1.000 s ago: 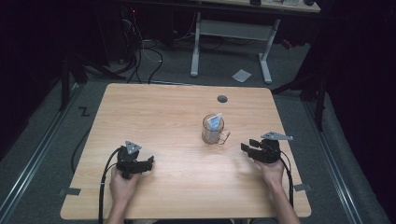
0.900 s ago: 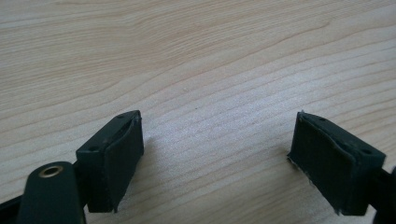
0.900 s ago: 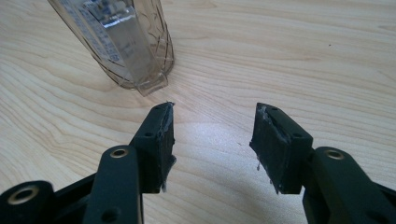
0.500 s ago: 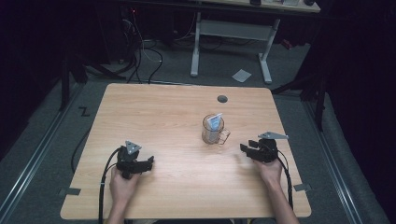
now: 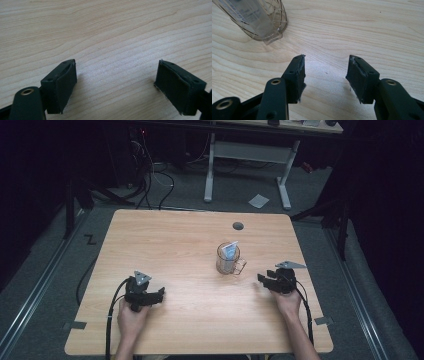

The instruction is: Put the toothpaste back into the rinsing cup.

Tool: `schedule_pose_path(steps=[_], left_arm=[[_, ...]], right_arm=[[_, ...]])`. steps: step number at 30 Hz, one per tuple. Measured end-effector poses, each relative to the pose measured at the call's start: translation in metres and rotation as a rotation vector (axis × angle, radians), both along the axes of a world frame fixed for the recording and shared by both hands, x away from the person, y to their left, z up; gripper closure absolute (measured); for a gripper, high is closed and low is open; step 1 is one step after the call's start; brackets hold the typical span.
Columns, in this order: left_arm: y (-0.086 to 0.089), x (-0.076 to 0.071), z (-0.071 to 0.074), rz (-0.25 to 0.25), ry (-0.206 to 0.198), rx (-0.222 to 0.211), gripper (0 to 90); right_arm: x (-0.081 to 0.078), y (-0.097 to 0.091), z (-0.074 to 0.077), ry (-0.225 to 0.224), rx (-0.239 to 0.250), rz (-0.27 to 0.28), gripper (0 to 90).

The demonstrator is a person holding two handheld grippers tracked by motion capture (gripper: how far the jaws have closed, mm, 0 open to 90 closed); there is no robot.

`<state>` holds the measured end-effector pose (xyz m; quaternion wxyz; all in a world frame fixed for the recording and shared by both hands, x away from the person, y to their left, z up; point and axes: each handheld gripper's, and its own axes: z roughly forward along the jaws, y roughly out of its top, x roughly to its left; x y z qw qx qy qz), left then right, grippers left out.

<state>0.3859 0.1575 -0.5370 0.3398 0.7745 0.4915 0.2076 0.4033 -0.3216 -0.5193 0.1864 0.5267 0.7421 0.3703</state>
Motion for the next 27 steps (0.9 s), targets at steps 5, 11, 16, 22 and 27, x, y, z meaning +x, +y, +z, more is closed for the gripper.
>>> schedule_pose_path(steps=[5,11,16,22,27], left_arm=[[0.0001,0.0000,0.0001,-0.001,0.001,0.000,17.5],[0.0000,0.0000,0.0000,0.000,0.000,0.000,17.5],[0.0000,0.0000,0.0000,0.000,0.000,0.000,17.5],[0.0000,0.0000,0.0000,0.000,0.000,0.000,17.5],[0.0000,0.0000,0.0000,0.000,0.000,0.000,17.5]], right_arm=[[0.0008,0.0003,-0.0016,0.004,-0.019,-0.008,48.4],[0.0021,0.0014,-0.0055,0.018,-0.065,-0.011,48.1],[0.0032,0.0016,-0.0071,0.018,-0.080,-0.014,47.7],[0.0035,0.0025,-0.0080,0.016,-0.084,-0.022,47.4],[0.0041,0.0026,-0.0085,0.011,-0.087,-0.028,47.0]])
